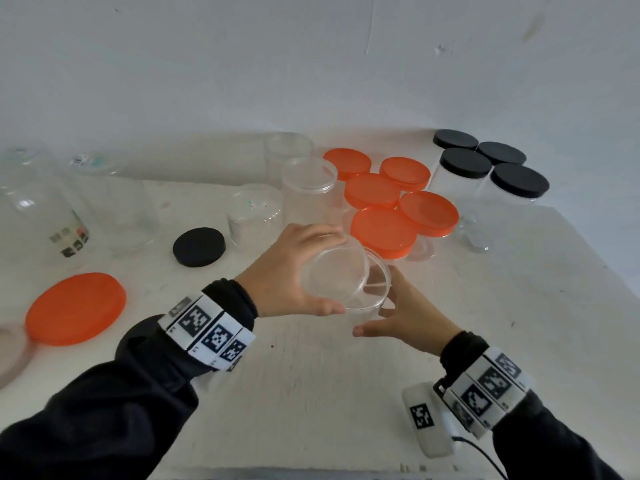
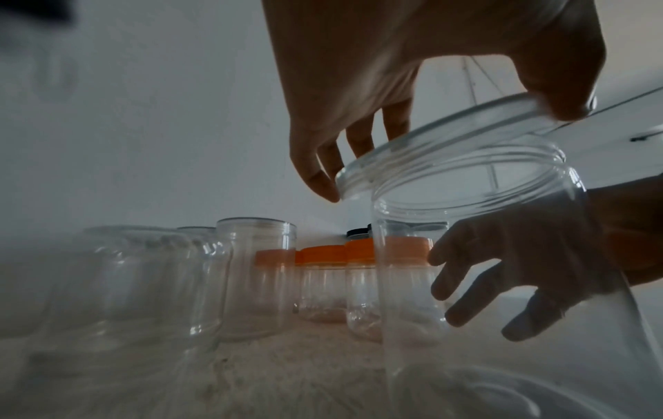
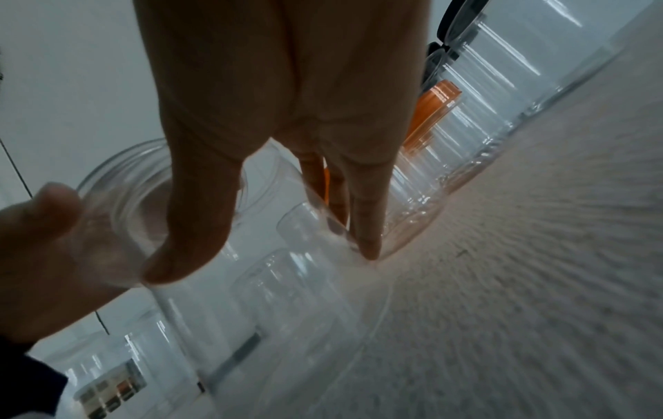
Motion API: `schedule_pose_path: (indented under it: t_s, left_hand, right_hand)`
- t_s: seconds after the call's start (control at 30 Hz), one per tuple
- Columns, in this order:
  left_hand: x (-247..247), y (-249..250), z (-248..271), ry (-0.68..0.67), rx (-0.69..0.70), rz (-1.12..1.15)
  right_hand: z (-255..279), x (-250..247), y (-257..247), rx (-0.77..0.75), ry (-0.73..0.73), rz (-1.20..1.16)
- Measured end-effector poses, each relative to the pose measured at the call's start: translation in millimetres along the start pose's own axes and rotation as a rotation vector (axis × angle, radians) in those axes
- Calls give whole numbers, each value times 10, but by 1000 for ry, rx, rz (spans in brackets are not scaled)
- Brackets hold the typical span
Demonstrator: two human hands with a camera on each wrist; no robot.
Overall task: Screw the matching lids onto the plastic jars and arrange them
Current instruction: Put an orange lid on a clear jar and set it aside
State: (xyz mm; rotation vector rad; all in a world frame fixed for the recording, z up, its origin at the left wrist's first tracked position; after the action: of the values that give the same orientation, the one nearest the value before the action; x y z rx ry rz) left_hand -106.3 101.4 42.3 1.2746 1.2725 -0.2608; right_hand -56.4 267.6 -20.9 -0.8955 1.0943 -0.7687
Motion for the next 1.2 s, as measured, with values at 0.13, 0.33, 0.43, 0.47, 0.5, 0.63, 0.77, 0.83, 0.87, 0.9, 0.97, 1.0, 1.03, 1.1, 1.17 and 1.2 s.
schedule_pose_path:
  t_s: [0.13,0.33,0.43,0.47,0.5,0.63,0.77,0.83,0.87,0.9,0.97,1.0,1.03,1.1,1.17,1.2]
  left_hand:
    - [38,70,-85,-65,39,-104]
    - [81,151,-198,-205,20,-188]
    - [79,153,-194,-245,12,-191]
    - [73,156,-191,-258,10,-196]
    - [65,160,-192,-276,5,-202]
    - [54,181,-195,-341,-25,-205]
    - [51,190,-206,-383,-47,-229]
    - [58,208,-218,-411,-58,-257]
    - [60,210,-220,-415,-67,-265]
    - [64,209,-219,-415,-75,-267]
    - [73,201,-204,-401,-75,-270]
    - [75,194,-186,-388,-69,-259]
    - [71,186,-155,-364,-64,-219]
    - [61,144,-57,-286,-91,-52]
    - [69,28,71,-193,-168,166]
    - [97,-49,140,-163,-214,270]
  right_hand:
    - [14,44,-64,-8,-10,-25]
    - [32,132,-148,-20,-4,13]
    - [37,143,-158,-22,-2,12]
    - [37,148,-159,-21,-3,17]
    - [35,154,-161,-19,-4,23]
    - [36,169,-171,-12,-3,37]
    - [43,189,-184,-7,2,38]
    - [38,201,-181,-1,0,51]
    - [38,202,-176,1,4,57]
    - [38,203,-171,1,11,61]
    - [45,206,-166,6,15,63]
    - [48,206,-165,13,3,77]
    - [46,202,-170,22,-24,100]
    - [60,163,-209,38,-83,110]
    - [98,30,-343,35,-69,101]
    - [121,-49,-463,16,-45,133]
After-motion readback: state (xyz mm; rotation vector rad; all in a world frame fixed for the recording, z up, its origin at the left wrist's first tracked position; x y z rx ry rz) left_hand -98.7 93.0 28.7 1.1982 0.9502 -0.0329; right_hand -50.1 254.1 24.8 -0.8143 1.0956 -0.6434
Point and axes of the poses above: each hand's wrist, its own z-axis away from the middle knuckle, its own x-axis out of the palm, y = z × x, the point moved 6 cm from there along -z, towards the middle knuckle, and after that the axes turned 9 degrees about -y, right-handed, at the moved point
